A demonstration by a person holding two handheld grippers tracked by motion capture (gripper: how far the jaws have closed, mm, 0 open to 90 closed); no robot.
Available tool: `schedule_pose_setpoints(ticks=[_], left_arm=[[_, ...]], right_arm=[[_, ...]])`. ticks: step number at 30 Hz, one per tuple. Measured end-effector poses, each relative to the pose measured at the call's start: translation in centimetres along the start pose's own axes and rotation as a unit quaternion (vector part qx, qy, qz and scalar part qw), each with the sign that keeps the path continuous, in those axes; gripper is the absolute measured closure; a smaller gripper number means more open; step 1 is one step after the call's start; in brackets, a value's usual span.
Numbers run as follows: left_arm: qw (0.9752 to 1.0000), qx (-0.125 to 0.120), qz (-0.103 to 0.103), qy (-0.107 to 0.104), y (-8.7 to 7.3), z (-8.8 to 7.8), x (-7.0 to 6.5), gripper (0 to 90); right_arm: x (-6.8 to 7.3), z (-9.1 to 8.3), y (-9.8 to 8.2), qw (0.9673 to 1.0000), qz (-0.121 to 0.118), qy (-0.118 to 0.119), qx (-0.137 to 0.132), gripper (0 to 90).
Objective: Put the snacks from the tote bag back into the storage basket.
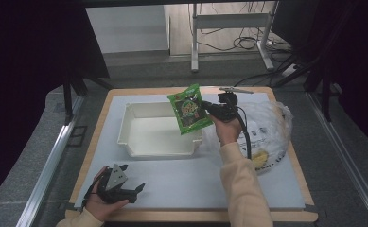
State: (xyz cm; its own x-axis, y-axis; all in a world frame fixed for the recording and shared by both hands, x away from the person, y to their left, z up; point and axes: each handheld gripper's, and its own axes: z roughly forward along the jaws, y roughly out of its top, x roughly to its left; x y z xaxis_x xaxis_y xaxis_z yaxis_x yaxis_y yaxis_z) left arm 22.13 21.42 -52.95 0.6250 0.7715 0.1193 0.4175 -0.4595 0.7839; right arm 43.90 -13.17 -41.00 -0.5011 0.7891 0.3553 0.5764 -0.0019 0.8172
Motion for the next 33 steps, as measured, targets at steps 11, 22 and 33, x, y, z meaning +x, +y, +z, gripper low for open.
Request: schedule_pose_setpoints(ticks=[11,22,33], left_arm=[[1.0,-0.001,0.002,-0.002,0.0,-0.1,0.1,10.9],[1.0,-0.003,0.0,-0.001,0.0,-0.2,0.1,10.9],[1.0,-0.002,-0.003,-0.002,0.0,-0.2,0.1,10.9]], right_arm=[[0.9,1.7,-0.2,0.9999,0.002,-0.007,0.008,90.0],[2.2,3.3,-0.4,0.9999,0.003,-0.005,0.014,90.0],[2.6,4.3,-0.7,0.9998,0.006,-0.004,0.017,90.0]])
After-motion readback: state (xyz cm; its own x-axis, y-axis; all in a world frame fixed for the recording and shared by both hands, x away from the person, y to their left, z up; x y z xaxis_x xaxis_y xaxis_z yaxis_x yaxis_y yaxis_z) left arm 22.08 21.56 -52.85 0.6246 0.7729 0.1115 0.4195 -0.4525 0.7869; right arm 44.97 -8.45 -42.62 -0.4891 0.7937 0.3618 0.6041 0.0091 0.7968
